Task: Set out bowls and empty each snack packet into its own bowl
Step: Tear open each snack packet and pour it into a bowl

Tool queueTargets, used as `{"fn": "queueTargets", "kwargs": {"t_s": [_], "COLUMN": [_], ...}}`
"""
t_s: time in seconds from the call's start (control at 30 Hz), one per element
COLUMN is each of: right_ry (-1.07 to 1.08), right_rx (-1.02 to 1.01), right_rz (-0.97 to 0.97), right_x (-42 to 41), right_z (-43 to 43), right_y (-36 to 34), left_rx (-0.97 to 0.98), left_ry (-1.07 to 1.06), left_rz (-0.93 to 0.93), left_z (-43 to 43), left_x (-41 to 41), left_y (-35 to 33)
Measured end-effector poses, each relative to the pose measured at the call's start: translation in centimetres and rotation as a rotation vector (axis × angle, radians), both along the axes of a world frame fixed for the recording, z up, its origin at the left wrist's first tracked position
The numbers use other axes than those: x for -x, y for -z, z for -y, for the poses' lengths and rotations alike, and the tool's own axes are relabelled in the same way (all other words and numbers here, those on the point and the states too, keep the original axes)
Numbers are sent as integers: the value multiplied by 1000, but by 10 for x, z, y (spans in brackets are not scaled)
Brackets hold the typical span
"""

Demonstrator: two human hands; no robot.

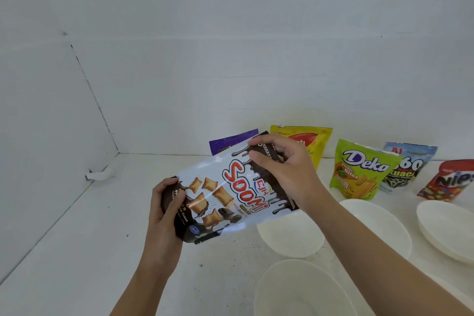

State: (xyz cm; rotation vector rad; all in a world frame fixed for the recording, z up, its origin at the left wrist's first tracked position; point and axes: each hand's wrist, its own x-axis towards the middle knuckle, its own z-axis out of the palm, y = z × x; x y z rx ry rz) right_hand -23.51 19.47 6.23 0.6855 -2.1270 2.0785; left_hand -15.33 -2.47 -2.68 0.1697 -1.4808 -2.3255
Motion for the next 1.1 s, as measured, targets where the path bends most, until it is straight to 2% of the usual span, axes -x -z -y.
{"fn": "queueTargets", "kwargs": {"t_s": [0.27,0.53,0.87,1.1], "right_ry": [0,26,73,108], "right_rx": [-10,63,84,151], "right_rz": [84,214,297,362], "right_x": [17,28,27,22], "right_z": [-28,-46,-55,-51], "right_y": [25,49,74,93], "left_rx": [147,326,446,634], "left_ry": [-52,-84,-57,-75], "left_rz": [44,62,91,104], "left_z": [-7,-19,-23,-22], "left_x": [16,28,31,34], "left_y": [-2,-6,-8,-11]}}
